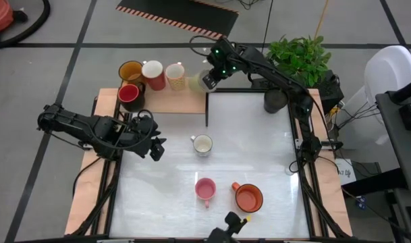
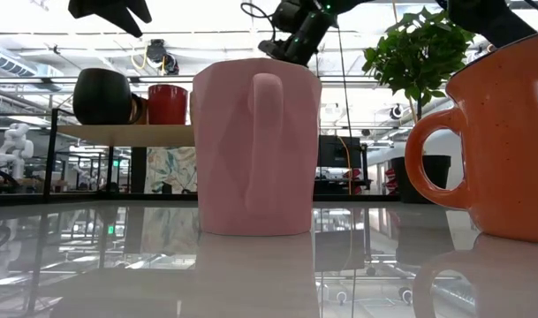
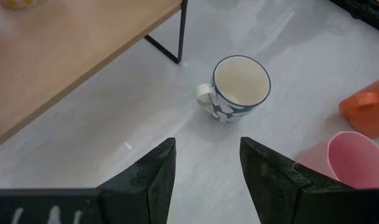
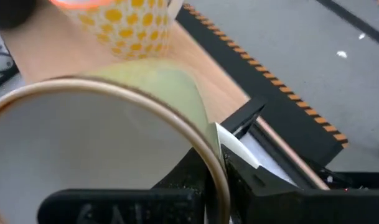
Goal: Place coffee mugs
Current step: Put the green mug on the shelf
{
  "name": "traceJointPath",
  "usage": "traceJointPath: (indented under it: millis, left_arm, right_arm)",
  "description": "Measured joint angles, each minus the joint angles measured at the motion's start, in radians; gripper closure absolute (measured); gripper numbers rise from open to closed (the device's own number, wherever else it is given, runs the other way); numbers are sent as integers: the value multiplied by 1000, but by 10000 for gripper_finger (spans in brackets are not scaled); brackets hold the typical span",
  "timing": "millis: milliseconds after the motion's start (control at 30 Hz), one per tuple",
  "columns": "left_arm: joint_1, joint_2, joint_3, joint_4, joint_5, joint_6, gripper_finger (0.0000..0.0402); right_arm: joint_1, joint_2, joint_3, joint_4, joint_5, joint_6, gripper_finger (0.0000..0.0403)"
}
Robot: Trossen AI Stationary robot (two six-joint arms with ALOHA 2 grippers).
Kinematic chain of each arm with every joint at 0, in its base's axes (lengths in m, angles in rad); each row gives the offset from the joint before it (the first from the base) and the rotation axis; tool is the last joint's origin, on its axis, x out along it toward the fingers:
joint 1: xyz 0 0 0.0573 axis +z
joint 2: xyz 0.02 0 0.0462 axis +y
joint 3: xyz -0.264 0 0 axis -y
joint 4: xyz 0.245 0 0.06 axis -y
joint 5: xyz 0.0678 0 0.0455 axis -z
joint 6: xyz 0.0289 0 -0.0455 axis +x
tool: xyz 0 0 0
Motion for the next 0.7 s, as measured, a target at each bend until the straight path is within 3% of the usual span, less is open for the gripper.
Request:
traceJointPath:
  millis: [700]
  left_arm:
    - [0, 0, 0, 0, 2, -3, 220]
  right_arm:
    - [27, 0, -20, 26, 6, -6, 382]
